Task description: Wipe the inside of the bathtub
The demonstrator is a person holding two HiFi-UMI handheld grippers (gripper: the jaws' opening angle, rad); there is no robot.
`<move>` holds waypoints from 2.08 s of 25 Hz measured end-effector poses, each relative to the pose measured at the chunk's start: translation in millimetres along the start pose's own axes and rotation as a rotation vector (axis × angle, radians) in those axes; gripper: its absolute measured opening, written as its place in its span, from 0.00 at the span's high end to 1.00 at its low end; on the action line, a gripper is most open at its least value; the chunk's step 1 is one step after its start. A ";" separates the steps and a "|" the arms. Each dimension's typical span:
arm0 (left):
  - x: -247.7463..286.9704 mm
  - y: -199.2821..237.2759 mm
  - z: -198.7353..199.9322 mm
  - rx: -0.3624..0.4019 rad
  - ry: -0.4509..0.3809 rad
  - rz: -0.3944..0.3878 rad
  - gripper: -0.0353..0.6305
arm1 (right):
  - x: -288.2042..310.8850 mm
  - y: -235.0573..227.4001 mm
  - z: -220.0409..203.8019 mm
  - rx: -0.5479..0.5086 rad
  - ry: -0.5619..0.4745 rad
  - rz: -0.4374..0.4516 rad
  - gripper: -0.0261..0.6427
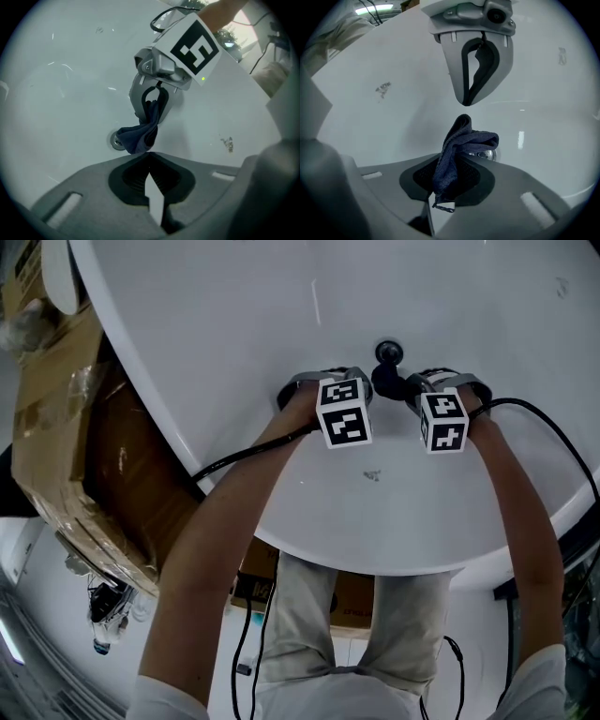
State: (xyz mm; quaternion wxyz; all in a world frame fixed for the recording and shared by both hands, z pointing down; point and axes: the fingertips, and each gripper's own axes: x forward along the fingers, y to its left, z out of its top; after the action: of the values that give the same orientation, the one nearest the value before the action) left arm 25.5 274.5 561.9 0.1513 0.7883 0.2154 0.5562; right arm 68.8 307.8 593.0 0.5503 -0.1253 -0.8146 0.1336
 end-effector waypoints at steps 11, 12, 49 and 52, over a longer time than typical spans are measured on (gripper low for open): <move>15.4 9.1 -3.6 0.004 0.003 0.007 0.95 | 36.2 -45.7 0.1 -0.041 0.021 -0.191 0.85; 17.1 9.2 -2.4 0.003 0.000 0.006 0.95 | 38.8 -48.4 -2.0 -0.033 0.028 -0.200 0.85; 5.9 -10.4 13.0 0.017 0.007 -0.022 0.95 | 44.1 61.8 13.4 -0.081 0.064 0.263 0.86; -0.1 -13.5 16.9 0.025 0.006 -0.020 0.95 | 37.0 68.4 18.1 -0.077 0.051 0.270 0.86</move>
State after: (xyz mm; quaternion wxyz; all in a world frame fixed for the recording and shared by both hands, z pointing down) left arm 39.2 286.1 549.7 0.1463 0.7863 0.2307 0.5541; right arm 42.5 383.2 594.1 0.5428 -0.2580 -0.7806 0.1717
